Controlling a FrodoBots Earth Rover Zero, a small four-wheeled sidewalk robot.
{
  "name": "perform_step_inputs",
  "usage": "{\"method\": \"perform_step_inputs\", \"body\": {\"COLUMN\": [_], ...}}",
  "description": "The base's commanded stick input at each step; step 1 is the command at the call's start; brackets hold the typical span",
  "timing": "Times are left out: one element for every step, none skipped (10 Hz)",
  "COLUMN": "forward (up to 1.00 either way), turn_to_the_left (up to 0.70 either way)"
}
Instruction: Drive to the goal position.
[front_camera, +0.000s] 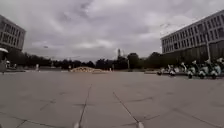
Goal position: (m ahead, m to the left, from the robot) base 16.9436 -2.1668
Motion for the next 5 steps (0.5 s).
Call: {"method": "perform_step_inputs", "body": {"forward": [0.45,0.45,0.45,0.45,0.45], "turn_to_the_left": [0.0,0.0,0.0,0.0,0.0]}}
